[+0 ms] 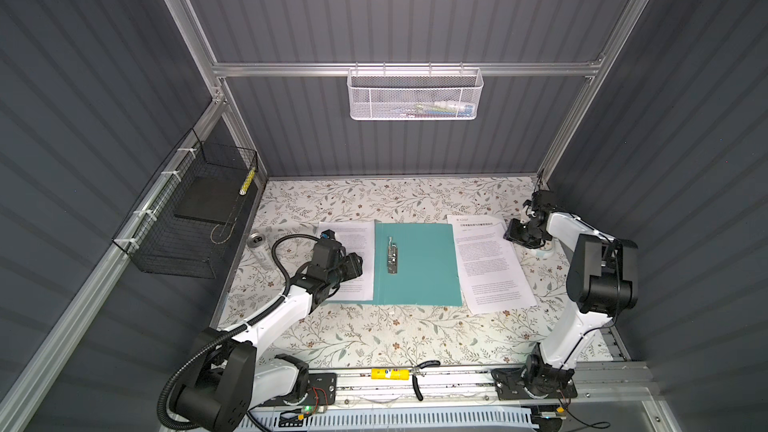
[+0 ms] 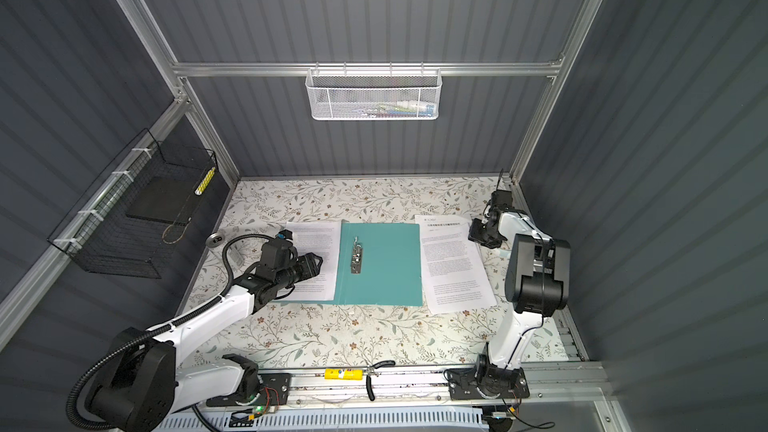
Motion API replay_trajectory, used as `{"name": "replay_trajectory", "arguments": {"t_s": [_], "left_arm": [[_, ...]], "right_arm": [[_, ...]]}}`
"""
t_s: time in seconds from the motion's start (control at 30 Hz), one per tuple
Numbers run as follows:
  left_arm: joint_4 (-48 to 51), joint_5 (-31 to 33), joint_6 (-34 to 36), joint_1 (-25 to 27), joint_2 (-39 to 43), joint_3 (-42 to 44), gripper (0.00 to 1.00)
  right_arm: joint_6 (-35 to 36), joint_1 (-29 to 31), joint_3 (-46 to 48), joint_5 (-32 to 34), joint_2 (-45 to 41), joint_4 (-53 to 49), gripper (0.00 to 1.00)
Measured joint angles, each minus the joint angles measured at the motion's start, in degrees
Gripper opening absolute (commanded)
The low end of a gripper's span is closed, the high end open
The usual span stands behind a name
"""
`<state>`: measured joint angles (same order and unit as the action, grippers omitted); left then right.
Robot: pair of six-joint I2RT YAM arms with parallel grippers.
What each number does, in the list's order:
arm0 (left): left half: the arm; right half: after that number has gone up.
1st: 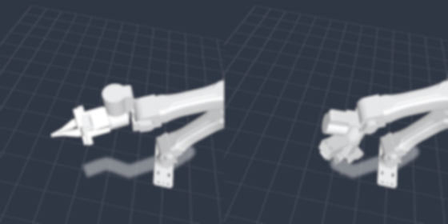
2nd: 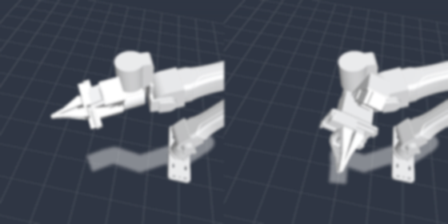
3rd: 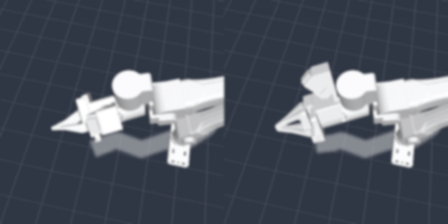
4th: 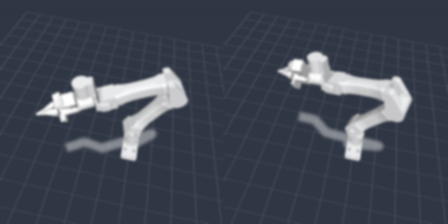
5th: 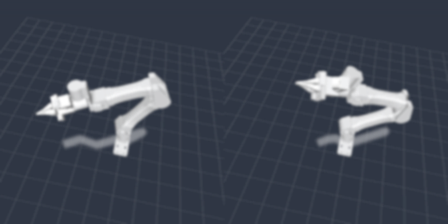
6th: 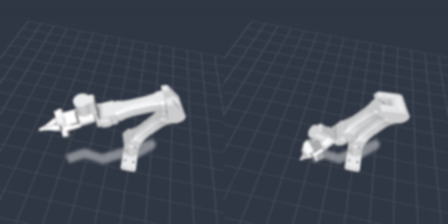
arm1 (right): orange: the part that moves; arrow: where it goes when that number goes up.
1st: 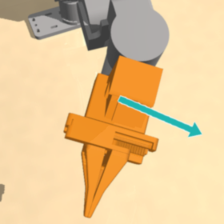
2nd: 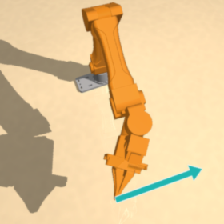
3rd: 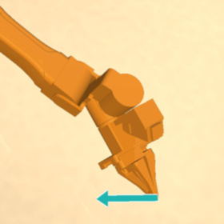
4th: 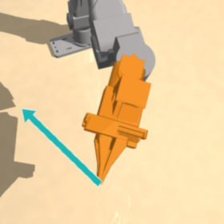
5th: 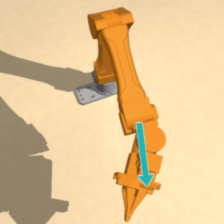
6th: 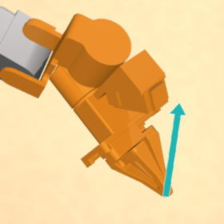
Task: Put the files into the folder
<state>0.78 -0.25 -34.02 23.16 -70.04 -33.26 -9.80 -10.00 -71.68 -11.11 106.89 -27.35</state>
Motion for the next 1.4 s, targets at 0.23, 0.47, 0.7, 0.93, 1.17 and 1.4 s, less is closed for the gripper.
{"name": "replay_trajectory", "arguments": {"t_s": [0.23, 0.47, 0.7, 0.93, 1.17, 1.4], "left_arm": [[0.0, 0.0, 0.0, 0.0, 0.0, 0.0, 0.64], [-0.4, 0.0, 0.0, 0.0, -0.1, 0.1, 0.63], [-0.6, 0.0, 0.0, 0.0, -0.9, 0.2, 0.63], [-0.5, 0.0, 0.3, 0.0, -0.9, 0.2, 0.63], [-0.4, 0.1, 0.5, 0.0, -0.9, 0.2, 0.62], [-0.4, 0.1, 0.5, 0.0, -0.9, 0.2, 0.62]], "right_arm": [[0.0, -0.4, 1.0, -2.5, 0.9, 0.7, 0.45], [0.0, -0.4, 1.0, -4.3, 1.4, 0.8, 0.44], [0.5, -0.5, 1.0, -5.7, 2.6, -0.5, 0.44], [1.3, -0.5, 1.0, -6.7, 3.1, -1.8, 0.41], [1.4, -1.1, 1.0, -7.6, 3.1, -2.8, 0.32], [0.5, -2.3, 1.2, -9.9, 2.8, -2.7, 0.16]]}}
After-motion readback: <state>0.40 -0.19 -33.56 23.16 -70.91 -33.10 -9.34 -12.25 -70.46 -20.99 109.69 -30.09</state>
